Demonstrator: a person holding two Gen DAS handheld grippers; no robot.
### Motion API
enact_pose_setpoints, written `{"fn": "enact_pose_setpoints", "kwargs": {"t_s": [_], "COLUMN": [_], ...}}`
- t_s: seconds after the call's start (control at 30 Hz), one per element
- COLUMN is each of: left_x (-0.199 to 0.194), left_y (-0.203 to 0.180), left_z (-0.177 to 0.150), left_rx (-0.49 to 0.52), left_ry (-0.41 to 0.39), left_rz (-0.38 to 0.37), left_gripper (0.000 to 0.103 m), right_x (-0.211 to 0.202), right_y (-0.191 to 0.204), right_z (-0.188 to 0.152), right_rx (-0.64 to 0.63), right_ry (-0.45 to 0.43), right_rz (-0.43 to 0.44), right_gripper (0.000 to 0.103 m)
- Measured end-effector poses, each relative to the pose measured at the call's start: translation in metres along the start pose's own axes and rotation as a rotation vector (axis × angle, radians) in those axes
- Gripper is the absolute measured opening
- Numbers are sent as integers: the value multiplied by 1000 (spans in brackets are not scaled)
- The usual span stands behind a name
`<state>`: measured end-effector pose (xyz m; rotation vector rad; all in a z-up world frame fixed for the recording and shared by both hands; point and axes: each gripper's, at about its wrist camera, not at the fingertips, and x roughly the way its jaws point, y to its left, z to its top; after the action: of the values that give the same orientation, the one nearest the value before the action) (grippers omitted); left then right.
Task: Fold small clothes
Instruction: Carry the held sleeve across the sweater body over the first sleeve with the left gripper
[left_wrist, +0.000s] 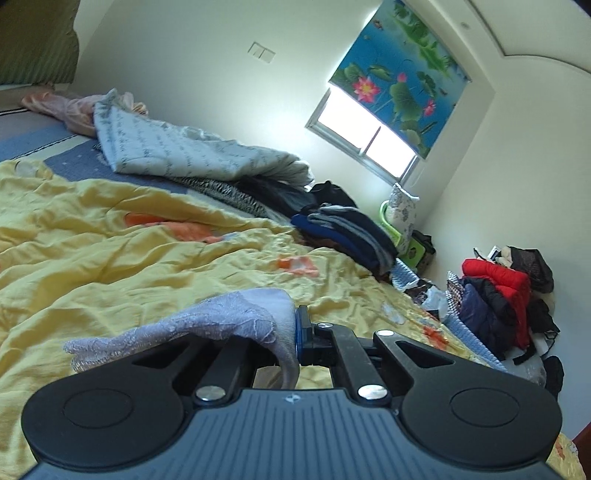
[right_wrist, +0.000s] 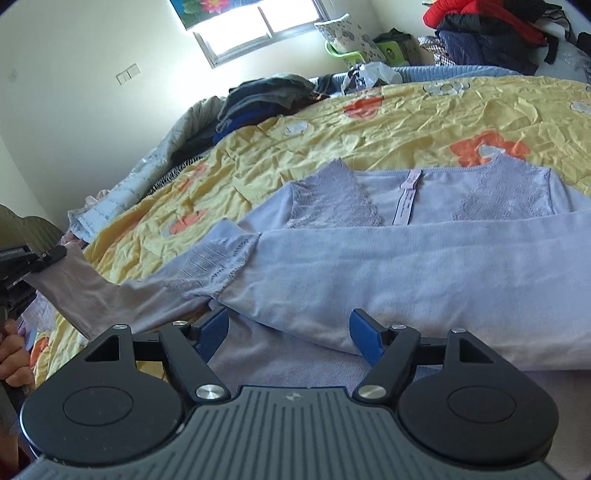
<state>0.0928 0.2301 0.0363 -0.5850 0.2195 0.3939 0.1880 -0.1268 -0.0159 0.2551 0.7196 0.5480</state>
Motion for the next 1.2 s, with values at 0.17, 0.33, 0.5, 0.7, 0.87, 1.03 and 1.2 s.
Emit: {"fn": "enact_pose_setpoints", "kwargs": {"t_s": [0.17,0.33,0.5,0.7,0.87,1.03,1.2], "left_x": [5,12,20,28,34,36,37], "left_y": [-31,-58,-85,-110,-141,-174,-204], "left_z": [-4,-8,-18,-35,-46,-64,-85], "left_rx": [24,45,84,107,164,219,255], "left_ry": [16,28,61,108,139,170,213], "left_rz": [-60,-109,-153,-189,-242,-287,-338], "left_gripper": [3,3,3,3,3,3,3], "right_x": [-15,-34,-50,-52,-62,-74,-85], "right_y": [-15,-42,-59,-66,-66,-75,-84], "right_z": [-1,-7,-12,-17,-19,-23,-27], "right_rx": [23,95,128,133,148,189,223], "right_ry": [-31,-66,-101,-84,-99,-115,-130], "right_rz": [-46,-102,-135,-141,-133,-136,-140], "right_gripper": [76,75,75,76,76,76,76]}}
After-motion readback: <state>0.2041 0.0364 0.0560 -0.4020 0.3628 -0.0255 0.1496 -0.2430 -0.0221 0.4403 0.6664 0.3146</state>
